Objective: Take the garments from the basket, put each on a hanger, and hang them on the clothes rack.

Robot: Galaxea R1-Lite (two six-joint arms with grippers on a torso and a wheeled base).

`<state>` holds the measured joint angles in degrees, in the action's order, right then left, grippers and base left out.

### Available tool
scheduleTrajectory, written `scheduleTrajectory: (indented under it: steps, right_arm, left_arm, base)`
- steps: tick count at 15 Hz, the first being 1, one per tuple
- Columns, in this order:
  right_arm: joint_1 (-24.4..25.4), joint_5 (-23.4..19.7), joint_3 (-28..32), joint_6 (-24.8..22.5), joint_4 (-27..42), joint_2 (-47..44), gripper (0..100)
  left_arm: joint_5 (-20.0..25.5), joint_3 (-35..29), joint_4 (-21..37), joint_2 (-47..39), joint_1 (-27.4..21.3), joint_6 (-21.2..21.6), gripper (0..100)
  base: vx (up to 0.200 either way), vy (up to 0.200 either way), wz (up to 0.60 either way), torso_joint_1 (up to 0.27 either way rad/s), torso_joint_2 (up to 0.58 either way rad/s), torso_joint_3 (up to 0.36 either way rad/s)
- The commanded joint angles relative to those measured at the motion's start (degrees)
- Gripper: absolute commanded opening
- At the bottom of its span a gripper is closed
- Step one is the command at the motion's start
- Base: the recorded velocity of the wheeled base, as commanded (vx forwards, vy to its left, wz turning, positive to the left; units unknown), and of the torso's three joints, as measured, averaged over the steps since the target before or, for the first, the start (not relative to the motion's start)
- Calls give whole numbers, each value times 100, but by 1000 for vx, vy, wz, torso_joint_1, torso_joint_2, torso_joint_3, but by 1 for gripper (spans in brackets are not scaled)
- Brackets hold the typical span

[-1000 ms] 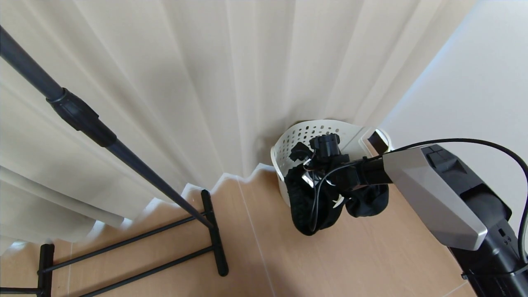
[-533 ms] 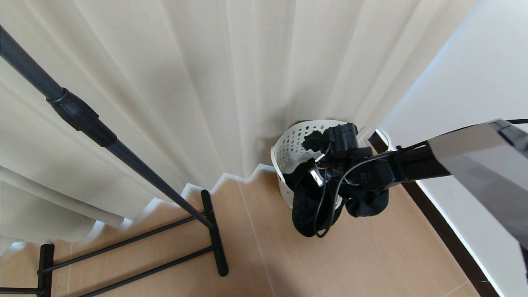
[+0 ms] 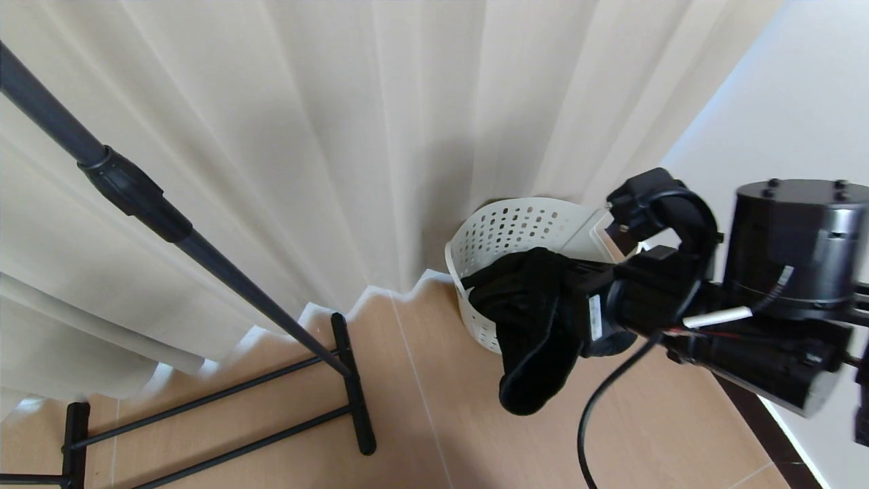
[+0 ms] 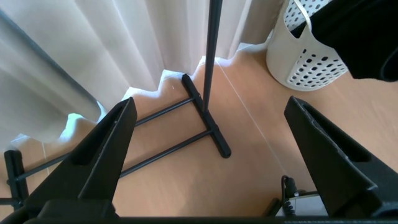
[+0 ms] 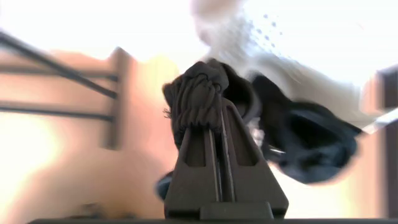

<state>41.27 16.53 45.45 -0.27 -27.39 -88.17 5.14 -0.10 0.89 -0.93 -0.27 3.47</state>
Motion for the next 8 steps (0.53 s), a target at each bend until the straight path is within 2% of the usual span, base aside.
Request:
scheduleTrajectory:
  steps: [1, 4, 8]
  right_arm:
    - [330, -36, -361, 80, -117, 784, 0]
    - [233, -9, -458, 53, -434, 468, 0]
    - [224, -1, -475, 44, -504, 406, 0]
  left_arm:
    - [-5, 1, -1, -4, -8, 4, 100]
    - [4, 1, -1, -4, 0, 13, 100]
    - [4, 1, -1, -4, -8, 13, 100]
  base:
    - [0, 0, 0, 0, 0, 0]
    - [0, 0, 0, 0, 0, 0]
    - [0, 0, 0, 4, 5, 148]
